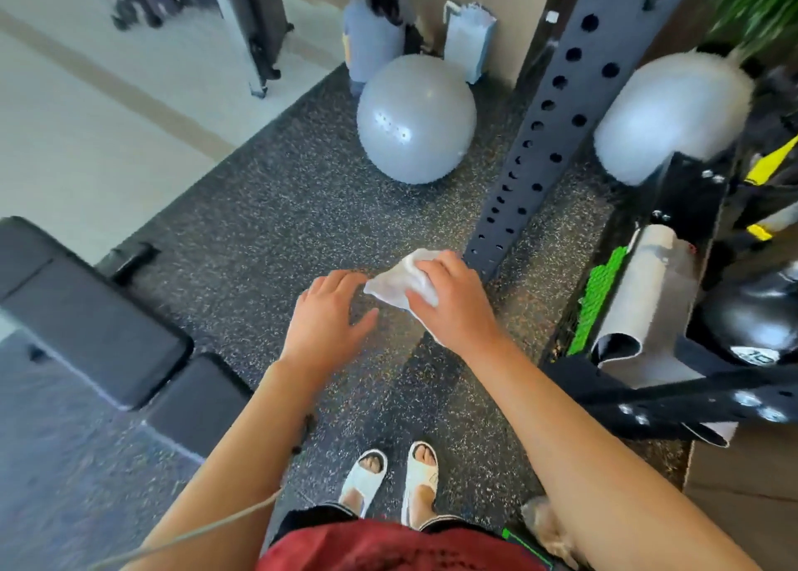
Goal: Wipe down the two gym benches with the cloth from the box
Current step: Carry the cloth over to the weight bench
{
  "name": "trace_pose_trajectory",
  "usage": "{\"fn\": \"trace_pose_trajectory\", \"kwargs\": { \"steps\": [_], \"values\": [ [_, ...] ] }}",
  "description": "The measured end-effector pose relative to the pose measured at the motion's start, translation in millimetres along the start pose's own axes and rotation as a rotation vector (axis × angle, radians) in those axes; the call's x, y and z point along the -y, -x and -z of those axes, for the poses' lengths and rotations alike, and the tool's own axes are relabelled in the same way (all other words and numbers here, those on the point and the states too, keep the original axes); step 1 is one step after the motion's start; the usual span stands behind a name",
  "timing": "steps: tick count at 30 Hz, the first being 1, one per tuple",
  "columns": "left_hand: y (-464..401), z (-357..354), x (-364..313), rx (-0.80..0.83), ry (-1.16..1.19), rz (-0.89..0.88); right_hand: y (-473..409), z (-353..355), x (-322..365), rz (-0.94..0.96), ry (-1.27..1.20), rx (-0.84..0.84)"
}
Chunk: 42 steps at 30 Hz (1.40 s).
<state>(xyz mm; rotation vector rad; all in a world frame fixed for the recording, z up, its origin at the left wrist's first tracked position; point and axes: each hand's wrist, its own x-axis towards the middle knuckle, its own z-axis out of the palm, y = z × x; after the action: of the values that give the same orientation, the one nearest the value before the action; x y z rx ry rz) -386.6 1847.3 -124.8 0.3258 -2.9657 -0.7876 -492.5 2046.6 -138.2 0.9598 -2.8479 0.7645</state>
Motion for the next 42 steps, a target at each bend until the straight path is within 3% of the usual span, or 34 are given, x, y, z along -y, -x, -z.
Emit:
{"fn": "trace_pose_trajectory", "kwargs": {
  "steps": [14,36,42],
  "values": [
    [101,29,57,-0.231,-0.027,0.457,-36,-61,82,0.434,-0.154,0.202],
    [180,124,236,-0.54,0.044,0.845,-120,-189,323,0.726,-0.196,0.409],
    [191,139,266,-0.561,0.031,0.946,-134,-213,370,0.795,-0.231,0.448]
  ]
}}
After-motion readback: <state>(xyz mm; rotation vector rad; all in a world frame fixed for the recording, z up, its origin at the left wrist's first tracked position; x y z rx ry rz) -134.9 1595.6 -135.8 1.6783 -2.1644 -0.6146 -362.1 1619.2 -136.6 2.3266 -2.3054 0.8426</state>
